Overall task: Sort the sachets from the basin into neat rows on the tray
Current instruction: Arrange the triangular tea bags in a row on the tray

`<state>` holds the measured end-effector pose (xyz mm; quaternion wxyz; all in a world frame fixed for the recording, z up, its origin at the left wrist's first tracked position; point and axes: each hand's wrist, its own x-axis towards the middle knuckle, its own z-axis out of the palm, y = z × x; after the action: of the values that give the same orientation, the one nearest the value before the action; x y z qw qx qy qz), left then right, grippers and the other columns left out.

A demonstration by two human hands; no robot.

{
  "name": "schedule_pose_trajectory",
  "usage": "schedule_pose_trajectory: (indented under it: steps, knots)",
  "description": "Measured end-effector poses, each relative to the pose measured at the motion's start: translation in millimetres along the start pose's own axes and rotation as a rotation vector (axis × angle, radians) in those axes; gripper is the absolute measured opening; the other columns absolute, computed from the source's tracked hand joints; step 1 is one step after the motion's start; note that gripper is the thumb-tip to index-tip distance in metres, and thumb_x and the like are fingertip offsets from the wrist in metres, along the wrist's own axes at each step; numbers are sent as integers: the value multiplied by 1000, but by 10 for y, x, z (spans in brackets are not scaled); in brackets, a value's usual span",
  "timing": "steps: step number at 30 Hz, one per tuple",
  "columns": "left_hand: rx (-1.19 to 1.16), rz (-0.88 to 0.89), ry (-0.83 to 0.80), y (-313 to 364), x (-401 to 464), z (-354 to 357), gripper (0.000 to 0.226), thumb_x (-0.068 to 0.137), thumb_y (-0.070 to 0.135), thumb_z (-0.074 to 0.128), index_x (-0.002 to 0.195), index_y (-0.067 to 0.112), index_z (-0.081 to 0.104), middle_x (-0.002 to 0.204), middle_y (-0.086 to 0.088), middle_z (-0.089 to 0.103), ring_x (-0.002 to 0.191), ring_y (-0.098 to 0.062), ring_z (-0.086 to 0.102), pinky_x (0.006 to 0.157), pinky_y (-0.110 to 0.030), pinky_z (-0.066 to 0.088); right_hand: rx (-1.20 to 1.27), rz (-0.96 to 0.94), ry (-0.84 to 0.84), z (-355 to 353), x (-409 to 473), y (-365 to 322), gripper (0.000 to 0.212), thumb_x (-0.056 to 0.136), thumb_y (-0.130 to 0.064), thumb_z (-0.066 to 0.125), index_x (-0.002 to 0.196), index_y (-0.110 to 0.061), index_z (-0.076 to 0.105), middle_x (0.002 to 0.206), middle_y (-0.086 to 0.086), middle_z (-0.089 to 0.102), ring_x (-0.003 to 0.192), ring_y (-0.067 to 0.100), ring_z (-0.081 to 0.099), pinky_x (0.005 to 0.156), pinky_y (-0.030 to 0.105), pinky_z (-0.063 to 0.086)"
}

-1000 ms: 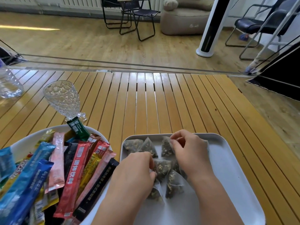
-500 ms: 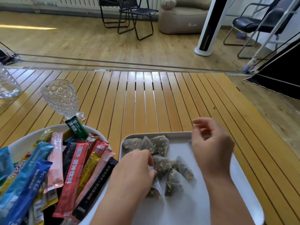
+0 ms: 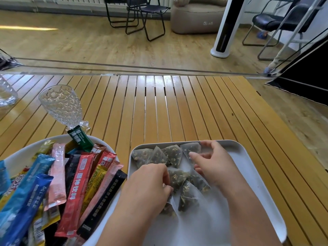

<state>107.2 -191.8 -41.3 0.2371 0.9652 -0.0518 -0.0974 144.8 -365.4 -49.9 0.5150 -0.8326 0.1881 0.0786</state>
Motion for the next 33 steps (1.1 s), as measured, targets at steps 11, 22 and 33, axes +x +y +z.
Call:
schedule_pose_trajectory:
  steps: [11,22,33]
  knots:
    - [-73,14,59,14,6,10,38,87,36,65,116,48,43,92,16,60,91,-8,59,76,-33,55,-196,-113,100,-29,-36,-36,12,79,-26,79,71,-23,69,67,-9,67,67,3,61,55,17,39]
    - [-25,53,90,-7,37,20,9,88,41,59,92,35,65,90,16,61,86,-3,57,73,-29,53,-242,-113,76,11,-50,-102,28,72,-38,82,77,-24,58,72,-3,67,69,15,65,62,29,51]
    - [-13,26,127,19,29,30,9,88,40,60,92,35,65,89,15,63,84,-6,60,73,-31,55,-439,-71,-295,-314,-235,-113,21,67,-30,85,76,-23,68,73,-5,67,62,7,57,59,25,49]
